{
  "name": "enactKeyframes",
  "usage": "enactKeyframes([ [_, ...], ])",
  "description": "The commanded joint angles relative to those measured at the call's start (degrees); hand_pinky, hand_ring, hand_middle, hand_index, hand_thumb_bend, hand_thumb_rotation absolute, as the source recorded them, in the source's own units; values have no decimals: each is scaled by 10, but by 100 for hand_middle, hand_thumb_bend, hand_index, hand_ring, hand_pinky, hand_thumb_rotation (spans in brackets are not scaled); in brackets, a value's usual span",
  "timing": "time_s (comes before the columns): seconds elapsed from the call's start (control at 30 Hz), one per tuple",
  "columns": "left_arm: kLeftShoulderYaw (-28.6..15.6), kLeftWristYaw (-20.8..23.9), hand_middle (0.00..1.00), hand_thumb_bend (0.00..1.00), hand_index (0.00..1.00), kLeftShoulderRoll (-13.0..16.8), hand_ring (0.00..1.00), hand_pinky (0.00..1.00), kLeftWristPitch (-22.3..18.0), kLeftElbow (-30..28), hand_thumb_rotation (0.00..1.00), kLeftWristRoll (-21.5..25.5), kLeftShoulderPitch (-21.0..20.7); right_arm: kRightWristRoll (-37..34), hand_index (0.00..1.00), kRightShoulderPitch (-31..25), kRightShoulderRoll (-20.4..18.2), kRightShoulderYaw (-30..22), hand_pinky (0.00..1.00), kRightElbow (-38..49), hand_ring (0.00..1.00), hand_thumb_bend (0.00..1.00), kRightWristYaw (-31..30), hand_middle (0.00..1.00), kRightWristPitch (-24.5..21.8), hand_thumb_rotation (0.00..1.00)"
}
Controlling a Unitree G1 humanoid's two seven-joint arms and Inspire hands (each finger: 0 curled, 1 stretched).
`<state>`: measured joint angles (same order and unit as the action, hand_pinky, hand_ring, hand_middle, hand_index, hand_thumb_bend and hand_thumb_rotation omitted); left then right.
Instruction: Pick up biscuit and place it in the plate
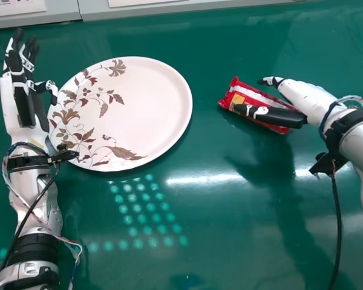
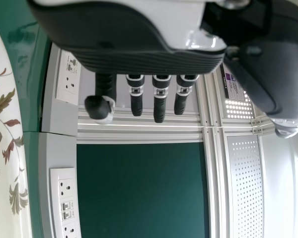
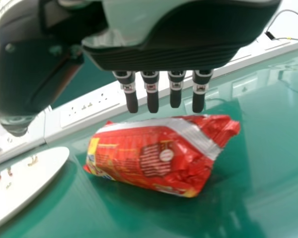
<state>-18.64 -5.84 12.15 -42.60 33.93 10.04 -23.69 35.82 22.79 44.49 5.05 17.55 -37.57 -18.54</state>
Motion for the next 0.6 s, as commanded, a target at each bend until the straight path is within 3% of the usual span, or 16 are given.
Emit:
enactKeyframes([
  [0.0,4,3,96,94,100,-17,100,0,1,24,100,-4,60,7,100,14,13,9,95,7,100,100,-21,100,-4,59],
  [0.57,6,6,97,97,100,-18,100,0,10,13,100,-9,62,60,100,61,53,34,92,45,100,100,-129,100,-17,60],
])
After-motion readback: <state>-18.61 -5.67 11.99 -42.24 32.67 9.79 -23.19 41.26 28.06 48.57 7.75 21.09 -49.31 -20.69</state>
